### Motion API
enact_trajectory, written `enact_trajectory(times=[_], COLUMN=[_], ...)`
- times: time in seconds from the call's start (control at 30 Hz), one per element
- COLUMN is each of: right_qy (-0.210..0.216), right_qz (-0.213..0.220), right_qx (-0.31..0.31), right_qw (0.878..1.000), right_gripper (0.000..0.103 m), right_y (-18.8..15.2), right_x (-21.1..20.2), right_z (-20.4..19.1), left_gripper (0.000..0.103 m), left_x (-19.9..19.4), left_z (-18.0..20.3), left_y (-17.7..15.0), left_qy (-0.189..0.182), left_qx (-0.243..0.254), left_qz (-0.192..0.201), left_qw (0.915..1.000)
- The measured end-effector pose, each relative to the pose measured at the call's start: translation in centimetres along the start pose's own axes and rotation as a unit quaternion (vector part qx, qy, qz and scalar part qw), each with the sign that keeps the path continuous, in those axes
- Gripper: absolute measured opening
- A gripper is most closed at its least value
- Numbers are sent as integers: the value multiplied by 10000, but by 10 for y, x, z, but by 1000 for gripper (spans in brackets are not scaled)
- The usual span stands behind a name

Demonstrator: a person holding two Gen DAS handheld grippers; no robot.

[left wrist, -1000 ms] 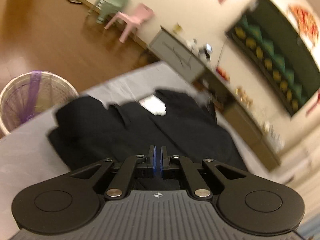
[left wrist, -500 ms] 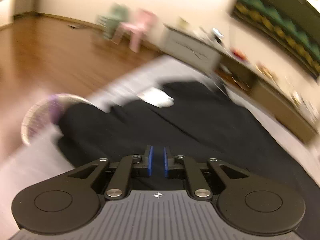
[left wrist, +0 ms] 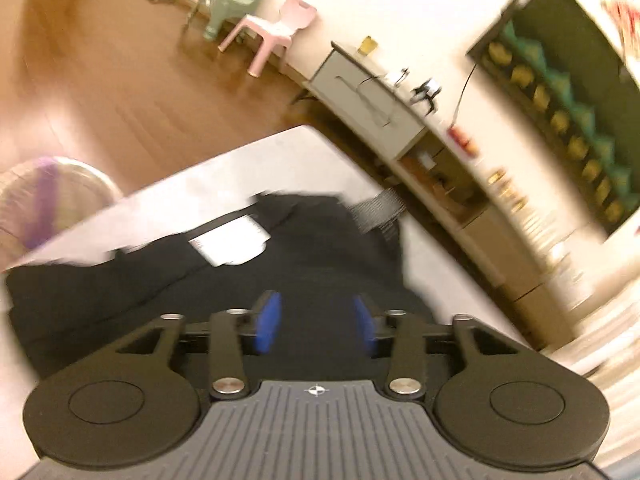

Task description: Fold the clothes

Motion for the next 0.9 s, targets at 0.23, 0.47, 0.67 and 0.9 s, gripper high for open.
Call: enact_trajectory(times=[0.23, 0.47, 0.67, 0.9], right_qy=[2167, 2904, 2985, 3439], right_qz=[581, -325, -241, 379], right_qx=[-2004, -2683, -2680, -2648], right_qw=[9537, 9179, 9157, 9001], right_gripper=[59, 60, 4, 4], right_y=[124, 174, 171, 146], right_x=[74, 232, 231, 163], right_z=[-271, -433, -448, -430], left_gripper=[47, 52, 55, 83], left_x=[59, 75, 93, 88], left_z=[-38, -58, -68, -58], left_y=[-8, 18, 25, 23], left_qy=[-598, -972, -1108, -1373], left_qx=[-867, -1320, -1504, -1547], left_qz=[-370, -178, -106, 165], left_qw=[9938, 9863, 9823, 9782])
Point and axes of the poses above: each gripper's, at about its wrist camera, not at the fingertips, and x roughly the way its jaws point, z to its right, y to its top, the point moved 6 cm from there along x, roughly the way its jaws point, and after that the axes turned 3 degrees about x, right-handed, at the moved point
